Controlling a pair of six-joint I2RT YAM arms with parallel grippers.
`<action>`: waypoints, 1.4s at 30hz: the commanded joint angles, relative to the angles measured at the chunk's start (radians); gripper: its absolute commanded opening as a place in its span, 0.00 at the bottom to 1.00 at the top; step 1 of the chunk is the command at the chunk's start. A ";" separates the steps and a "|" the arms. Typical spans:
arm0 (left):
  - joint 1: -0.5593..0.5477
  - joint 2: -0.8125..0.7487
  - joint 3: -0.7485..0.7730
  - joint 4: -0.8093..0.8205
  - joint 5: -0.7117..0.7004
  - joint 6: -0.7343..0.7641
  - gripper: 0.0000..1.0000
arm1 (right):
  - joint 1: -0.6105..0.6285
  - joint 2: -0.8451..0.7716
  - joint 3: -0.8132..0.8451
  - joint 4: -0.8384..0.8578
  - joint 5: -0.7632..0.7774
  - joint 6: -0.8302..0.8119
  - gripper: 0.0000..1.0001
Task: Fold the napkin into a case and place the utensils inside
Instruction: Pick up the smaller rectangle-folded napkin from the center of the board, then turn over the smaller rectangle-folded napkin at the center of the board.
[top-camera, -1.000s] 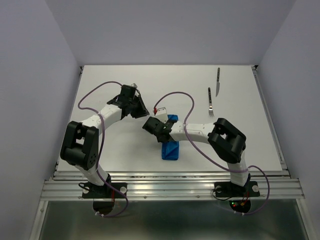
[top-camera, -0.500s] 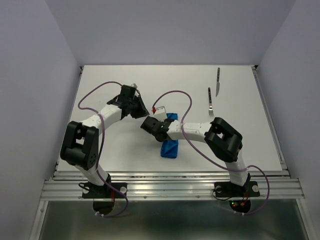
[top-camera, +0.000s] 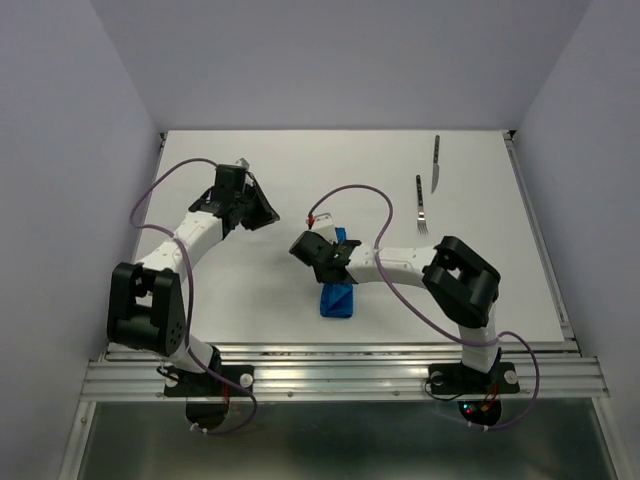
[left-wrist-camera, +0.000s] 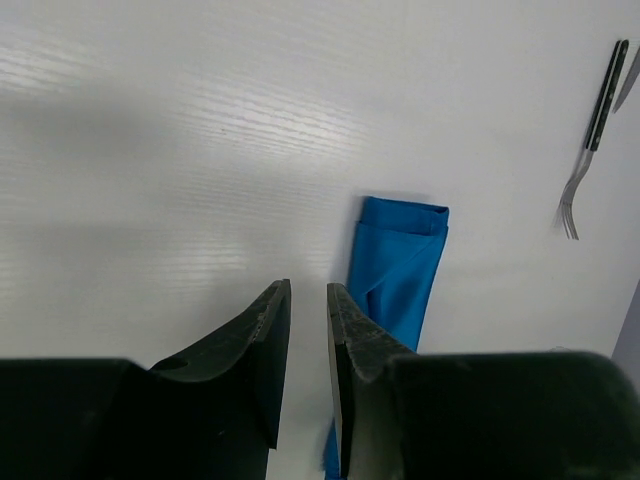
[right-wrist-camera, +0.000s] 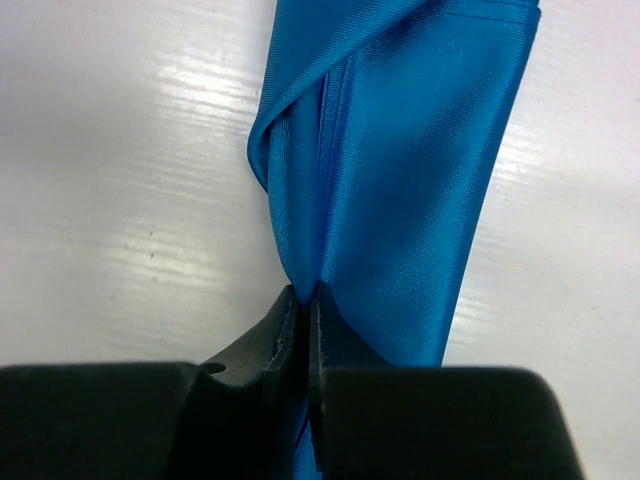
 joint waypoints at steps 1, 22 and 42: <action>0.054 -0.112 0.003 -0.047 -0.017 0.037 0.33 | -0.033 -0.119 -0.072 0.209 -0.183 -0.041 0.01; 0.209 -0.221 0.032 -0.127 -0.003 0.088 0.33 | -0.033 -0.101 -0.013 0.475 -0.714 -0.025 0.01; 0.209 -0.186 0.044 -0.119 0.019 0.079 0.34 | -0.174 0.027 -0.066 0.607 -1.191 -0.041 0.01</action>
